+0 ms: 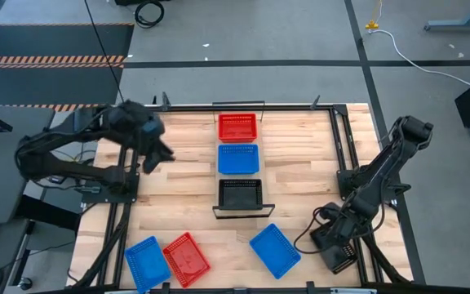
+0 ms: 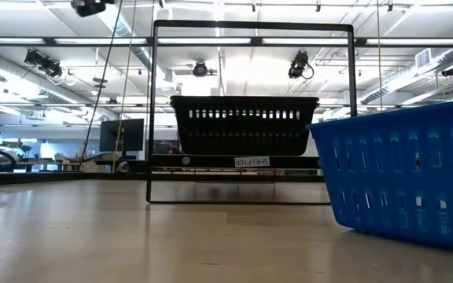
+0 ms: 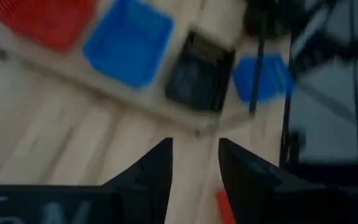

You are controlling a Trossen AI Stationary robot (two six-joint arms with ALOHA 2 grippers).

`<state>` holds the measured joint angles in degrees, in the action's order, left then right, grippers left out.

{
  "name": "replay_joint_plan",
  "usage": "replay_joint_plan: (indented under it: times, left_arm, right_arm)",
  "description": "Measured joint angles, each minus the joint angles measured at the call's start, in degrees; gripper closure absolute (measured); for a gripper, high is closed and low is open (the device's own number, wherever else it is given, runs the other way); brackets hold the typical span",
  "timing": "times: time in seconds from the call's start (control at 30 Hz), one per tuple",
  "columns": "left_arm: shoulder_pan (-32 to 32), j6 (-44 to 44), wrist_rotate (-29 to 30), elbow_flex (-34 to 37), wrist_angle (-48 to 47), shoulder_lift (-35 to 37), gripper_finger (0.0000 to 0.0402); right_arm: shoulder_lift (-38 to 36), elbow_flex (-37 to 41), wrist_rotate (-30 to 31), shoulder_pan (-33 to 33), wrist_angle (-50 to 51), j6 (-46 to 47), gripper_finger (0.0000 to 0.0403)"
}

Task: Stack baskets on shelf by color
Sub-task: Stack the black bin on the black bins on the shelf

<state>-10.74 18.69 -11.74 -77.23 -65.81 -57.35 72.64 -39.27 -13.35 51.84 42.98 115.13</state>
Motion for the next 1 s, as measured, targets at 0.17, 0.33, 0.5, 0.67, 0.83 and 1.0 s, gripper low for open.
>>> replay_joint_plan:
  times: [0.17, 0.33, 0.5, 0.67, 0.83, 1.0]
  left_arm:
    - [11.6, 2.2, 1.9, 0.1, -8.4, 0.5, 0.0269]
    - [23.4, 10.2, 6.7, 0.1, -6.8, -0.5, 0.0269]
    - [35.5, 12.3, 7.7, 0.1, -6.2, -5.5, 0.0269]
    - [45.2, 12.5, 7.9, 0.1, -6.0, -12.8, 0.0269]
    - [49.3, 15.3, 10.1, 0.1, -3.7, -16.6, 0.0269]
    - [49.9, 19.3, 14.6, 0.1, -1.4, -16.6, 0.0269]
  right_arm:
    - [-1.8, 1.5, 0.8, 1.0, 0.6, -2.6, 0.0174]
    - [-3.8, 1.7, 2.2, 1.7, -0.4, -3.0, 0.0174]
    - [-5.1, 1.6, 4.7, 2.4, 0.4, -3.1, 0.0174]
    - [-5.9, 1.6, 3.3, 3.6, -0.1, -2.5, 0.0174]
    - [-7.9, 1.2, 3.5, 5.3, -0.6, 1.5, 0.0174]
    - [-8.9, -0.1, 6.9, 5.4, -4.1, 4.7, 0.0175]
